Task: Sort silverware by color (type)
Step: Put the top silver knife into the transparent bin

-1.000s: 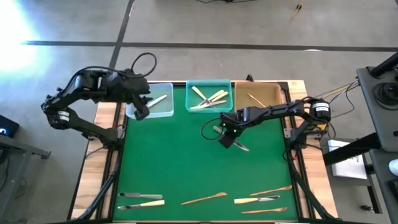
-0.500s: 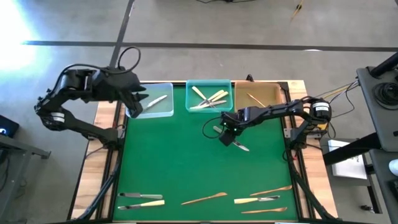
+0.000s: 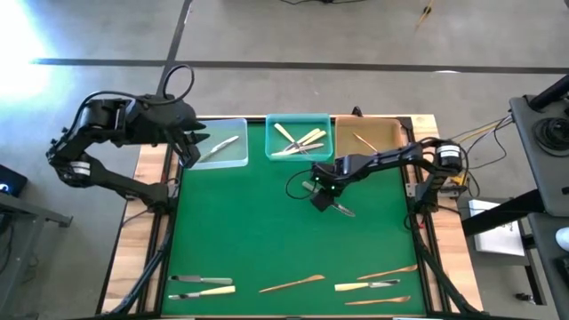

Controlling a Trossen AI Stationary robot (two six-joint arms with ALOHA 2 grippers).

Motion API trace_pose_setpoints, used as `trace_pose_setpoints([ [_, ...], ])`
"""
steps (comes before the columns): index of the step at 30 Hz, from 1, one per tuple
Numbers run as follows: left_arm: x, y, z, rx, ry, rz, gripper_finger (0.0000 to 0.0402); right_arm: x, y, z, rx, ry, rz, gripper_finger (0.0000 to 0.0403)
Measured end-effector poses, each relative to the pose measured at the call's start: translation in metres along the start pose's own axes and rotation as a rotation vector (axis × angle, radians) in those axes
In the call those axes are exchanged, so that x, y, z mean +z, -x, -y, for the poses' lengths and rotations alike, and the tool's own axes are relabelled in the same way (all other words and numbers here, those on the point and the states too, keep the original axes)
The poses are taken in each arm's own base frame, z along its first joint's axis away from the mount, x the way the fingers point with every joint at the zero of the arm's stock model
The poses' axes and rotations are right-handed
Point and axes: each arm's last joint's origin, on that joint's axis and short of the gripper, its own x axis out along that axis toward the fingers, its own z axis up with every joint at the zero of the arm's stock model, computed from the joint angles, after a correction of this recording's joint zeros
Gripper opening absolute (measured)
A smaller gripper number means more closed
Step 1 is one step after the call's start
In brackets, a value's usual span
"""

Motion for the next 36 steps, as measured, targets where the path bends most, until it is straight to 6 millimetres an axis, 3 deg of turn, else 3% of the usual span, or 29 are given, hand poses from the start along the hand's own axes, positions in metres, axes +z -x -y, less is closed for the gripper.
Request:
trace_pose_setpoints([
  [6,0.000,0.000,0.000,-0.001,0.001,0.002,0.0112,0.004,-0.017,-0.001,-0.037,0.010,-0.061,0.0084],
  [12,0.000,0.001,0.000,-0.001,0.001,0.003,0.0112,0.024,-0.014,-0.016,0.031,0.080,-0.004,0.0033],
  [21,-0.002,0.003,-0.001,-0.001,0.005,0.004,0.0112,0.066,-0.007,-0.049,0.094,0.205,0.084,0.0042],
  [30,-0.013,0.011,-0.007,0.007,0.011,-0.040,0.0112,0.091,-0.033,-0.074,0.107,0.307,0.023,0.0043],
  [36,-0.021,-0.012,0.005,-0.139,-0.041,-0.127,0.0112,0.097,-0.031,-0.082,0.117,0.338,0.033,0.0043],
])
